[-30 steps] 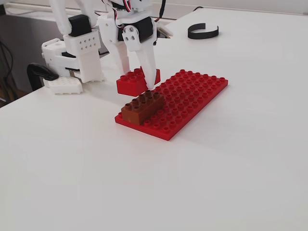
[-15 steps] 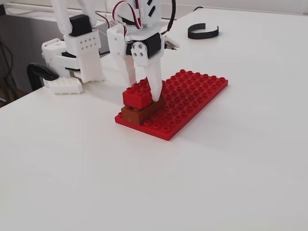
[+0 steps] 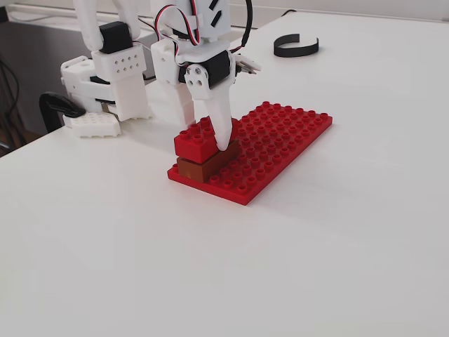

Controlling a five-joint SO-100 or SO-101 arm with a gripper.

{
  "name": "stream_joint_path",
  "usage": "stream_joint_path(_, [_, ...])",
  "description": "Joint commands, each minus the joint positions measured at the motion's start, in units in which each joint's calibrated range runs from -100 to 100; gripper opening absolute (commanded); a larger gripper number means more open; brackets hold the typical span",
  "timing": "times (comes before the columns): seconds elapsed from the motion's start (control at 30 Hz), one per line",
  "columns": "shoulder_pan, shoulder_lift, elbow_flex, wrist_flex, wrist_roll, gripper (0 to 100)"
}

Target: Grab the loose lego brick and stack it on top of the fixed one.

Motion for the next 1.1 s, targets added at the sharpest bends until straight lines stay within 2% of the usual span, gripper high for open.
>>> stream_joint_path(0.0, [0.89,0.05,-0.91,-0.20,0.07,13])
stream_joint_path(0.07, [0.82,0.05,-0.82,-0.11,0.33,20])
stream_joint_path(0.17, [0.82,0.05,-0.82,0.15,0.33,24])
stream_joint_path(0.43, [0.67,-0.80,-1.45,1.36,0.07,24])
stream_joint_path(0.77, [-0.82,-2.66,-12.40,12.29,-0.14,24])
stream_joint_path(1.07, [-4.97,-16.38,-26.52,25.56,-0.40,24])
